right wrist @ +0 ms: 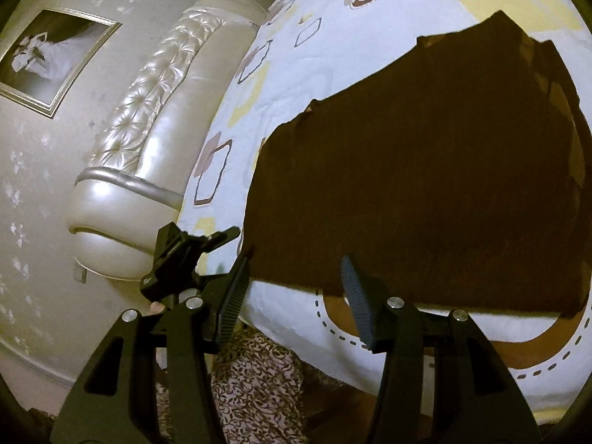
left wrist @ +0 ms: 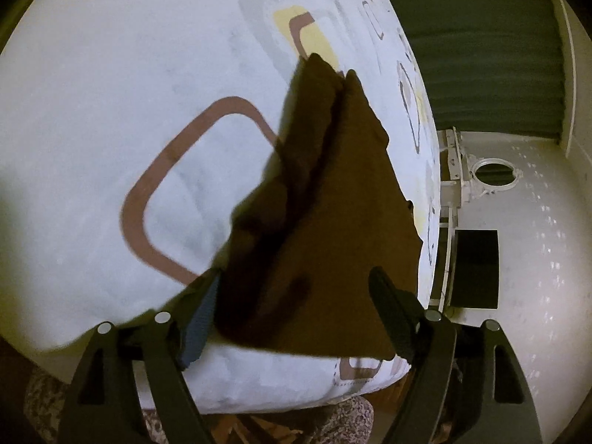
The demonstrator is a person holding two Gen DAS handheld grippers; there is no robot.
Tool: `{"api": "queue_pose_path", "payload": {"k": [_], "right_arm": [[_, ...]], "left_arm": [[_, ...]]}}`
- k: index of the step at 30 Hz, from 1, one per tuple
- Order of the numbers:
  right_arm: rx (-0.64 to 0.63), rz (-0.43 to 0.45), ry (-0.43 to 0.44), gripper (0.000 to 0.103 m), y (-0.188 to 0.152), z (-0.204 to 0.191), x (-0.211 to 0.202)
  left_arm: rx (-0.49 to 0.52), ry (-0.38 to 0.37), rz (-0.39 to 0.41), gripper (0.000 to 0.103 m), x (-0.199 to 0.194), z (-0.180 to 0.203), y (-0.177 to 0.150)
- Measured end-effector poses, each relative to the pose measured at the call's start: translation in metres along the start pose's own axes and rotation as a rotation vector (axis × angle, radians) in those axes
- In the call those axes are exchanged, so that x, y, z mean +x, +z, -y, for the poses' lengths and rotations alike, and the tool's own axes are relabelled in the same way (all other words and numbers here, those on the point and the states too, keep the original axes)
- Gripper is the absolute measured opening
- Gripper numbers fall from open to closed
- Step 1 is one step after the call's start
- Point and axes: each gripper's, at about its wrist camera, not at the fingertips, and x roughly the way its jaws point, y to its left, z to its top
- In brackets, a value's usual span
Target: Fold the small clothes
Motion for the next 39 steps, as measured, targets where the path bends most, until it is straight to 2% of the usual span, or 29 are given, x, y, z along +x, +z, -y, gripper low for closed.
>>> {"api": "queue_pose_path", "payload": {"k": [3,5,10,18,20,22,25,28,31,35,39], "right_arm": [[0.001,-0.004,0.003,0.051,-0.002,0.002,-0.001],[0.001,-0.006,0.006,0.051,-0.003,0.002,0.000],[-0.001,-0.021,0.012,0.051,-0.005,0.001,0.008],[-0.059,-0.068,-0.017,0.051,0.010,-0.026,0.034],[-0.109,-0.091,-0.039,0.052,0.025,-0.043,0.050],[-0.146,-0.110,-0.083,0.052,0.039,-0.061,0.070],[-0.158,-0.159,-0.182,0.052,0.070,-0.091,0.119],[-0.205,-0.198,-0.262,0.053,0.092,-0.119,0.166],[-0.245,-0.255,-0.369,0.061,0.108,-0.145,0.223],[-0.344,-0.313,-0.567,0.065,0.116,-0.167,0.290],[-0.419,-0.338,-0.761,0.065,0.116,-0.172,0.330]], "left_arm": [[-0.015,-0.032,-0.006,0.077,-0.001,-0.004,0.004],[-0.022,-0.049,-0.005,0.073,-0.003,-0.009,0.006],[0.018,-0.049,-0.009,0.052,0.001,-0.007,0.004],[0.060,-0.045,0.034,0.052,0.004,-0.002,0.000],[0.073,-0.030,0.047,0.045,0.003,-0.001,-0.002],[0.072,0.009,0.062,0.028,0.005,-0.003,-0.005],[0.038,-0.001,0.070,0.022,0.006,-0.010,-0.004],[0.052,0.002,0.077,0.021,0.006,-0.010,-0.005],[0.070,0.008,0.087,0.021,0.005,-0.010,-0.006],[0.079,-0.001,0.095,0.021,0.004,-0.011,-0.007],[0.077,-0.013,0.097,0.021,0.002,-0.015,-0.007]]}}
